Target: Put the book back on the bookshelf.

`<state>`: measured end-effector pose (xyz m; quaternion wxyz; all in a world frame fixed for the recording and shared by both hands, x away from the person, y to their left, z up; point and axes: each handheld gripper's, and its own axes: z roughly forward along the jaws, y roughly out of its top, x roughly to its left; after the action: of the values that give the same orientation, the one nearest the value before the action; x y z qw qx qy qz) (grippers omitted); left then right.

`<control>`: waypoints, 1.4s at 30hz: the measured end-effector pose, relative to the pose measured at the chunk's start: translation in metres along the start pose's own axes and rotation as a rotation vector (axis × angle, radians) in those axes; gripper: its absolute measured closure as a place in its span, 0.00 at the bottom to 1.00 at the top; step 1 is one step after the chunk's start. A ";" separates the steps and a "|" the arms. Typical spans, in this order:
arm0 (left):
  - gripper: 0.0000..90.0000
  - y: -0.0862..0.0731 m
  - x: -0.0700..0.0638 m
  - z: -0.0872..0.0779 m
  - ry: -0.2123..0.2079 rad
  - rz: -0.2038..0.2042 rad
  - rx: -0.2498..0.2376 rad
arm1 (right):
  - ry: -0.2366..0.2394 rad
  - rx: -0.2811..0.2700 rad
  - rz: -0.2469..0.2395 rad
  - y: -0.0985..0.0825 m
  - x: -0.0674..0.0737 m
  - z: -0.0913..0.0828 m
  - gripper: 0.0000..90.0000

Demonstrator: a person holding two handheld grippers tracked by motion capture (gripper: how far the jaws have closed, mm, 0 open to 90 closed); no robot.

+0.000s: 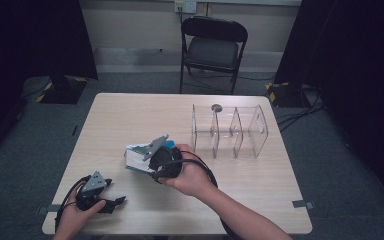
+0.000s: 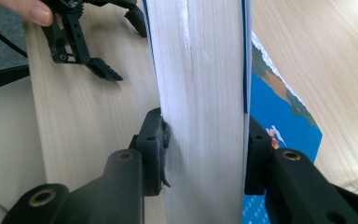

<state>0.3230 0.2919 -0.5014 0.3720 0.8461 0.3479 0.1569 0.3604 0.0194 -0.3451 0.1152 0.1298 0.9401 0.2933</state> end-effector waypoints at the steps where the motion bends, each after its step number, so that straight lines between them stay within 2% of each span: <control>1: 0.16 0.000 0.000 0.000 0.000 0.000 0.000 | 0.008 0.003 0.005 0.001 -0.002 -0.001 0.67; 2: 0.16 0.000 0.000 0.000 -0.003 -0.011 -0.001 | 0.016 0.003 0.019 0.001 -0.004 -0.002 0.67; 8: 0.16 0.000 0.000 0.000 -0.009 -0.008 -0.003 | 0.060 0.006 0.069 0.007 -0.014 -0.013 0.67; 12: 0.16 -0.001 0.001 0.000 -0.014 -0.007 -0.005 | 0.065 0.007 0.080 0.008 -0.016 -0.017 0.68; 13: 0.16 0.000 0.002 0.000 -0.012 0.005 -0.003 | 0.068 0.012 0.087 0.009 -0.016 -0.018 0.68; 23: 0.16 -0.001 0.001 0.000 -0.022 -0.007 -0.002 | 0.091 0.019 0.104 0.011 -0.018 -0.024 0.68; 30: 0.16 -0.001 0.001 0.000 -0.021 -0.008 -0.001 | 0.123 0.019 0.129 0.011 -0.025 -0.035 0.68; 42: 0.16 0.000 0.002 0.000 -0.022 -0.005 -0.003 | 0.160 0.074 0.146 0.018 -0.032 -0.044 0.68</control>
<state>0.3239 0.2935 -0.5016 0.3774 0.8464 0.3458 0.1471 0.3813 0.0010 -0.2949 0.0133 0.1781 0.9446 0.2754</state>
